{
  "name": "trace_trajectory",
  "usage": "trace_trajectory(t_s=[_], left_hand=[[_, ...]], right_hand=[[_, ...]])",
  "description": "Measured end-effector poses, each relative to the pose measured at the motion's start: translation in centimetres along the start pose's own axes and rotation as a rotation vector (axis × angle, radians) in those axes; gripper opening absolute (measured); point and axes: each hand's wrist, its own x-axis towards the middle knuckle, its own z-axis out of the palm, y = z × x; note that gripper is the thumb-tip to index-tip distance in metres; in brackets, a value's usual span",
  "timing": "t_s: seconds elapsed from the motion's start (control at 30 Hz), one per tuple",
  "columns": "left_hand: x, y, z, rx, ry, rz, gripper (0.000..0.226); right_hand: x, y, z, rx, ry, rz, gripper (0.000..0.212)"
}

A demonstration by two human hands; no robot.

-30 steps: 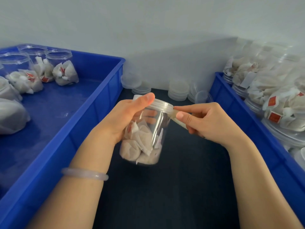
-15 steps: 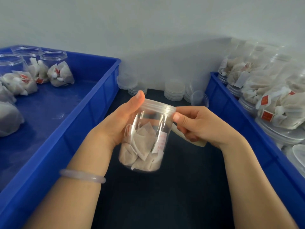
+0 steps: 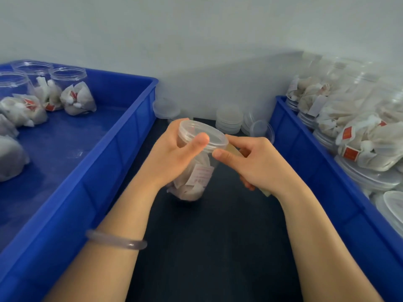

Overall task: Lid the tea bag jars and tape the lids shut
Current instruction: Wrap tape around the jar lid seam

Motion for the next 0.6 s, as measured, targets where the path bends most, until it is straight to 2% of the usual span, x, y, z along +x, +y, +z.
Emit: trace_trajectory(t_s=[0.07, 0.17, 0.27, 0.3, 0.37, 0.4, 0.5, 0.53, 0.6], left_hand=[[-0.1, 0.0, 0.7, -0.046, 0.055, 0.027, 0.079], [-0.1, -0.1, 0.6, -0.063, 0.156, 0.053, 0.068], [0.0, -0.4, -0.1, -0.066, 0.061, 0.031, 0.054], [0.0, -0.5, -0.3, -0.095, 0.049, 0.004, 0.056], [0.0, -0.5, -0.5, -0.159, 0.047, -0.037, 0.058], [0.0, -0.5, -0.5, -0.175, 0.044, -0.039, 0.057], [0.1, 0.0, -1.3, -0.205, 0.026, -0.04, 0.056], [0.0, 0.1, -1.6, -0.233, 0.012, -0.035, 0.056], [-0.1, 0.4, -2.1, -0.31, -0.033, -0.034, 0.058]], right_hand=[[0.2, 0.0, 0.0, -0.054, 0.032, -0.055, 0.028], [0.3, -0.4, -0.2, -0.193, -0.012, -0.047, 0.041], [-0.4, -0.9, -0.7, -0.218, -0.165, 0.014, 0.026], [-0.5, -1.1, -0.9, -0.181, -0.186, 0.029, 0.017], [-0.8, -1.4, -1.4, -0.112, -0.144, 0.046, 0.014], [-0.8, -1.5, -1.6, -0.1, -0.123, 0.057, 0.018], [-1.1, -1.8, -2.1, -0.089, -0.084, 0.085, 0.067], [-1.3, -2.1, -2.2, -0.104, -0.077, 0.075, 0.075], [-1.5, -2.2, -2.4, -0.148, -0.05, 0.016, 0.071]])
